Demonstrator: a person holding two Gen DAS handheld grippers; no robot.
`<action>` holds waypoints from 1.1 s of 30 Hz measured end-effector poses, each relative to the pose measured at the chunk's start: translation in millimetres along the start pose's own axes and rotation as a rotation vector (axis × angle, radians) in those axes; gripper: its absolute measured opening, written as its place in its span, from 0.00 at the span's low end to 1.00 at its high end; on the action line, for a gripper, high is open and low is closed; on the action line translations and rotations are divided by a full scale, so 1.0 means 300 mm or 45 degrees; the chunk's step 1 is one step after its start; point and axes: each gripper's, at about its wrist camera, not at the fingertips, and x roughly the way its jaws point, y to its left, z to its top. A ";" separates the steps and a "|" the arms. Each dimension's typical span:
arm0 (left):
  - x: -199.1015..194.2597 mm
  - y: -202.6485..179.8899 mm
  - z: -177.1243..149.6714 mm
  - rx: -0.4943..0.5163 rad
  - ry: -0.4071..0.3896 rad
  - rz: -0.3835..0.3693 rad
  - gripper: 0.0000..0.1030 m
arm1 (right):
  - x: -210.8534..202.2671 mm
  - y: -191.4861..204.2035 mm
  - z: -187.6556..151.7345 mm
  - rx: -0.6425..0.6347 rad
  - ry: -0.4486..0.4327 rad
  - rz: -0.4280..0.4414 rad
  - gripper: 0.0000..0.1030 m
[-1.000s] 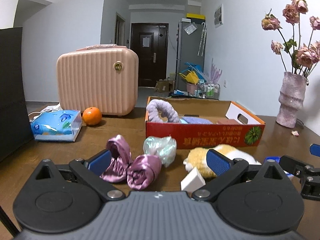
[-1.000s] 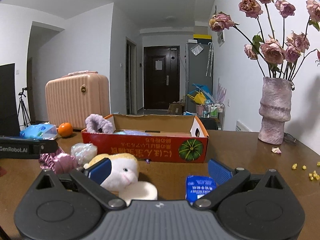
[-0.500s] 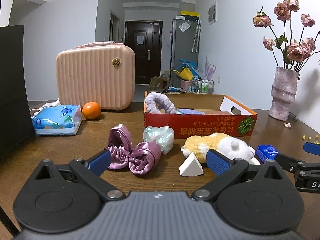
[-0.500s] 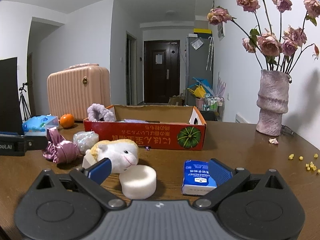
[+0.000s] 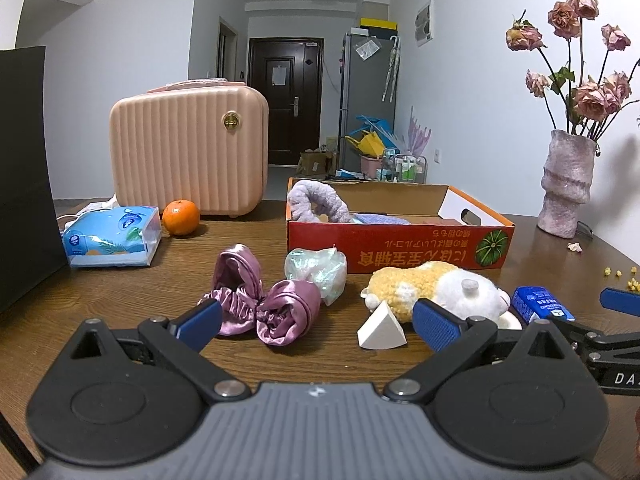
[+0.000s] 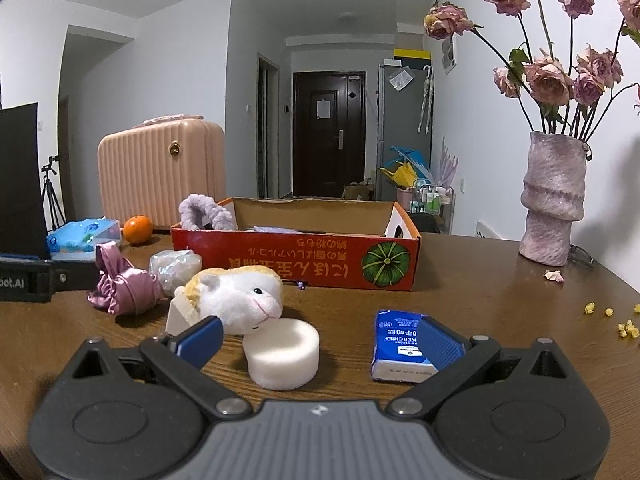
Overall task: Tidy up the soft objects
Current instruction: 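Move both tools back toward the remaining objects on the table, then approach the white round sponge with the right tool and close on it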
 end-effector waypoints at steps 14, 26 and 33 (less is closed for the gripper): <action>-0.003 0.003 0.004 -0.009 0.001 -0.012 1.00 | 0.047 0.031 -0.016 -0.047 0.066 0.015 1.00; 0.007 0.025 0.007 -0.006 0.013 -0.008 1.00 | 0.187 0.089 -0.010 -0.079 0.160 0.027 0.98; 0.011 0.039 0.008 -0.013 0.022 -0.009 1.00 | 0.255 0.103 -0.005 -0.074 0.224 0.017 0.89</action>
